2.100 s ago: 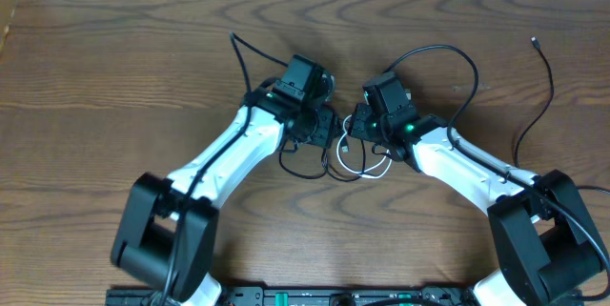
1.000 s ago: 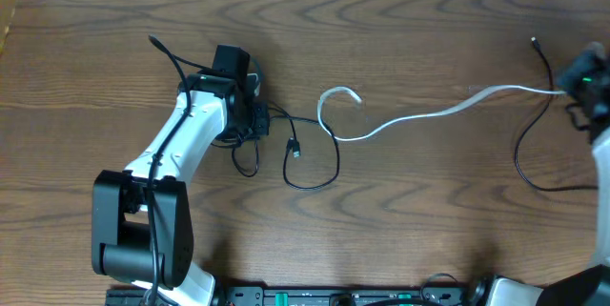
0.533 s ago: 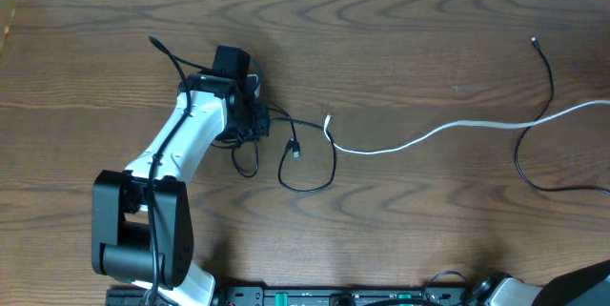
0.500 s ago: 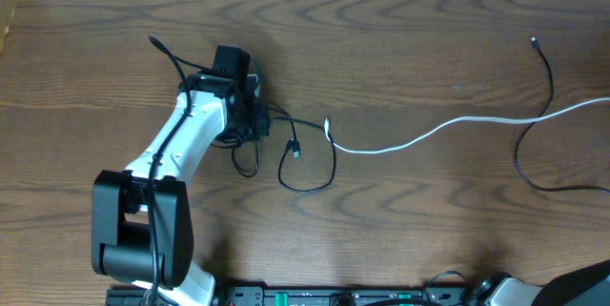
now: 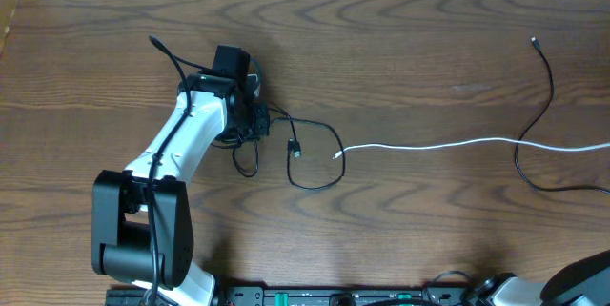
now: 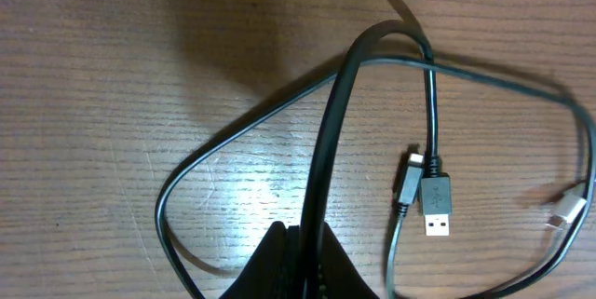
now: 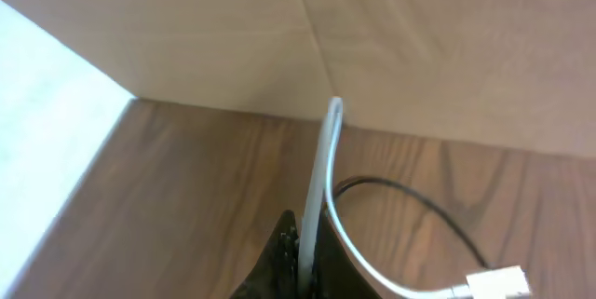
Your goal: Untangle cables
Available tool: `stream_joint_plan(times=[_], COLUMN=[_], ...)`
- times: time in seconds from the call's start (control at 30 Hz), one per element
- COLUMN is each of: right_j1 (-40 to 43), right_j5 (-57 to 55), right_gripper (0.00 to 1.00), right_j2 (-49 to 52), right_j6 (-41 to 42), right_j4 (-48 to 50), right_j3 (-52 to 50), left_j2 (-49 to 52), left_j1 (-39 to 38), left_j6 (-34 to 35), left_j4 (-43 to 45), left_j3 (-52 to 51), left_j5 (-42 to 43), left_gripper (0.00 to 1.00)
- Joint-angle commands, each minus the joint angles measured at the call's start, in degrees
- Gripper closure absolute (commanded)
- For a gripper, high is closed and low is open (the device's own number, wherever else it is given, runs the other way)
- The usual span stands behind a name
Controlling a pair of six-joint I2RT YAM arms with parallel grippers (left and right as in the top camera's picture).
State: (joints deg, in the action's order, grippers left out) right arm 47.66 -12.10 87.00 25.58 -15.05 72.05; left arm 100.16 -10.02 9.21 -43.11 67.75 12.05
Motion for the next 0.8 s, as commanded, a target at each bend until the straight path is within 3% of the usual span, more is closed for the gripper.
stream_joint_plan(times=[0.0,0.17,0.27,0.3,0.37,0.4,0.6,0.77], right_j1=[0.0,-1.7,-3.2,-4.0,-5.5,-6.3,-11.5,-15.2], right_j5=[-0.8,4.8,9.3,10.4,12.3,14.2,30.1,36.0], right_gripper=[0.99,0.99,0.95,0.76,0.13,0.01,0.01,0.01], right_j2=[2.0,3.6,3.8,3.8,3.6,3.6,3.6,3.7], right_j6=[-8.5,-16.3,-16.7,-16.7,-16.7,-16.7,-16.7,-16.8], right_j4=[0.6,-0.4,-1.7,-1.9,-2.2,-2.5,-13.4,-24.3], right_j3=[1.4,1.4,1.3,1.3,1.3,1.3,1.3,1.3], left_j2=[-1.0,-1.0,-1.0,-1.0,-1.0,-1.0,-1.0,-1.0], left_j1=[-0.1,-0.1,-0.1,-0.1,-0.1,-0.1,-0.1,-0.1], left_j6=[0.5,0.5,0.5,0.5,0.5,0.5,0.5,0.5], left_j4=[-0.1,-0.2,-0.1,-0.1,-0.2,-0.2,-0.2,-0.2], left_j3=[-0.1,-0.1,-0.1,-0.1,-0.2,-0.1,-0.2,-0.2], left_j5=[-0.5,-0.5,-0.5,-0.5,-0.5,-0.5,-0.5,-0.5], left_gripper=[0.92,0.93,0.93,0.93,0.93,0.93,0.92,0.93])
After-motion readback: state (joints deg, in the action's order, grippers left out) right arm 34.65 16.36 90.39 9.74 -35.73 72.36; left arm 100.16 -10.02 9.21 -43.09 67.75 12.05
